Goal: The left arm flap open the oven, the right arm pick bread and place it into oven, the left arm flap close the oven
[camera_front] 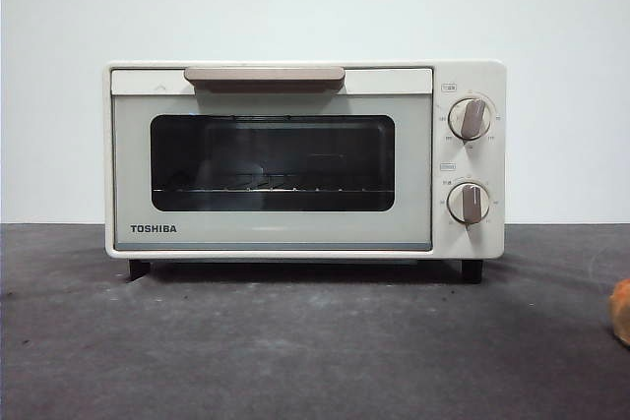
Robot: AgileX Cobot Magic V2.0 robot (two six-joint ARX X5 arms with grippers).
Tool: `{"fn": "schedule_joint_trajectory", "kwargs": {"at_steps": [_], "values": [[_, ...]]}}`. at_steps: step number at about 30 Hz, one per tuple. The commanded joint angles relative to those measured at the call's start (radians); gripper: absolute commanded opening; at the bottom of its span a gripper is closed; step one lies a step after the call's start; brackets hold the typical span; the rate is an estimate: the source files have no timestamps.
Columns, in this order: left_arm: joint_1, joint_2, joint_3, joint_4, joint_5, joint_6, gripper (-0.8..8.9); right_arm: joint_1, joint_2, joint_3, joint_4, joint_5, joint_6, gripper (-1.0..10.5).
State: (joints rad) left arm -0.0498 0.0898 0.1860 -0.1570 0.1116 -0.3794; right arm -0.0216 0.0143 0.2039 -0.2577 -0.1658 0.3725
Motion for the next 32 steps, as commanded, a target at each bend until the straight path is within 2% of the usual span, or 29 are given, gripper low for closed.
{"fn": "schedule_joint_trajectory", "kwargs": {"at_steps": [1,4,11,19,25,32], "values": [[-0.008,0.064,0.088,-0.023,0.027,-0.031,0.17,0.000,0.030,0.083,-0.069,-0.030,0.027,0.1],[-0.015,0.153,0.204,-0.083,0.092,-0.021,0.17,0.000,0.076,0.171,-0.139,-0.084,0.009,0.1],[-0.076,0.352,0.471,-0.198,0.183,0.039,0.17,0.000,0.220,0.383,-0.280,-0.183,-0.089,0.1],[-0.163,0.529,0.703,-0.380,0.322,0.172,0.17,0.050,0.369,0.615,-0.381,-0.272,-0.179,0.1],[-0.234,0.591,0.802,-0.502,0.403,0.268,0.17,0.139,0.473,0.765,-0.488,-0.338,-0.286,0.1],[-0.269,0.595,0.810,-0.493,0.415,0.299,0.31,0.190,0.541,0.798,-0.499,-0.363,-0.306,0.1]]}}
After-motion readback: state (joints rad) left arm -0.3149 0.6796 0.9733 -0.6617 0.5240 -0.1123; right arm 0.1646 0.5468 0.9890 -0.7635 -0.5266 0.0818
